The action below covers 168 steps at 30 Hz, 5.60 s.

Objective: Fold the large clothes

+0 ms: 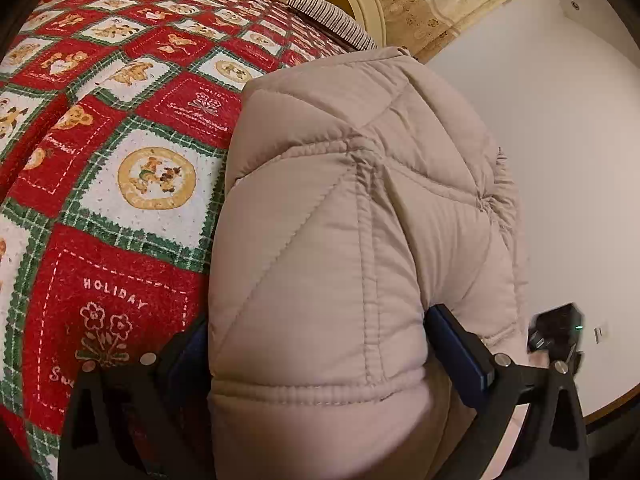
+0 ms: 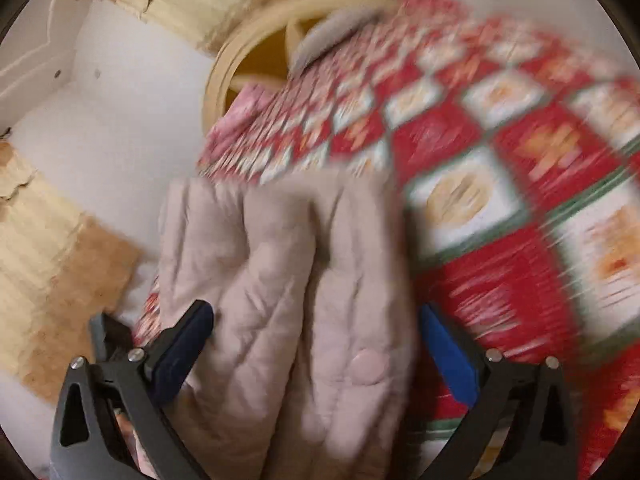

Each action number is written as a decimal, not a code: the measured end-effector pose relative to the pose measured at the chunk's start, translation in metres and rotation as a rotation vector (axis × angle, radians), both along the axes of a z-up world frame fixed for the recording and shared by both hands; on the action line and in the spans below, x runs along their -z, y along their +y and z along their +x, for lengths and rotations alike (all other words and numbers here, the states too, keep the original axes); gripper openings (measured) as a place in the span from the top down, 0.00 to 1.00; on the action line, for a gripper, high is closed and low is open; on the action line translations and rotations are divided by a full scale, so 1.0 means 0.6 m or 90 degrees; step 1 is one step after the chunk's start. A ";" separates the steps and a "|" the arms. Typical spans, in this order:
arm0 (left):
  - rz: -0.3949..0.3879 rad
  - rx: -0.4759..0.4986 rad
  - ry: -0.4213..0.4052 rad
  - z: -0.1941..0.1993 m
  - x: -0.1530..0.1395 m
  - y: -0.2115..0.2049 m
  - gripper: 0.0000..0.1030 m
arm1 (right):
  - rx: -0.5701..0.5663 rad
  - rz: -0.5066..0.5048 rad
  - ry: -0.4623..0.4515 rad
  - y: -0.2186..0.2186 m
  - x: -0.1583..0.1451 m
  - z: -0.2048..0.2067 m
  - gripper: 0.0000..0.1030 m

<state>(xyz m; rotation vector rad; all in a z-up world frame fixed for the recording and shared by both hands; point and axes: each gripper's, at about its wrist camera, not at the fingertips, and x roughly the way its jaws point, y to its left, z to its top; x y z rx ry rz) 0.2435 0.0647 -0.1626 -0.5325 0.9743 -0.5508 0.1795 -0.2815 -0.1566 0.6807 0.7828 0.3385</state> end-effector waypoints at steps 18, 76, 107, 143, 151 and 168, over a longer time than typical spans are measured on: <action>0.004 0.008 -0.012 0.009 0.006 -0.011 0.01 | -0.077 -0.029 -0.026 0.063 0.028 0.031 0.00; -0.011 0.321 -0.143 -0.286 -0.185 -0.508 0.27 | 0.215 -0.204 -0.141 -0.197 -0.234 -0.426 0.56; 0.280 0.195 -0.253 -0.238 -0.119 -0.621 0.04 | 0.444 -0.285 -0.098 -0.342 -0.146 -0.473 0.24; 0.358 0.261 -0.200 -0.281 -0.071 -0.647 0.01 | 0.381 -0.474 0.061 -0.301 -0.084 -0.338 0.46; 0.323 0.259 -0.177 -0.300 -0.093 -0.605 0.01 | 0.387 -0.476 0.082 -0.282 -0.109 -0.341 0.40; 0.393 0.240 -0.316 -0.378 -0.133 -0.561 0.01 | 0.430 -0.448 0.023 -0.220 -0.135 -0.502 0.09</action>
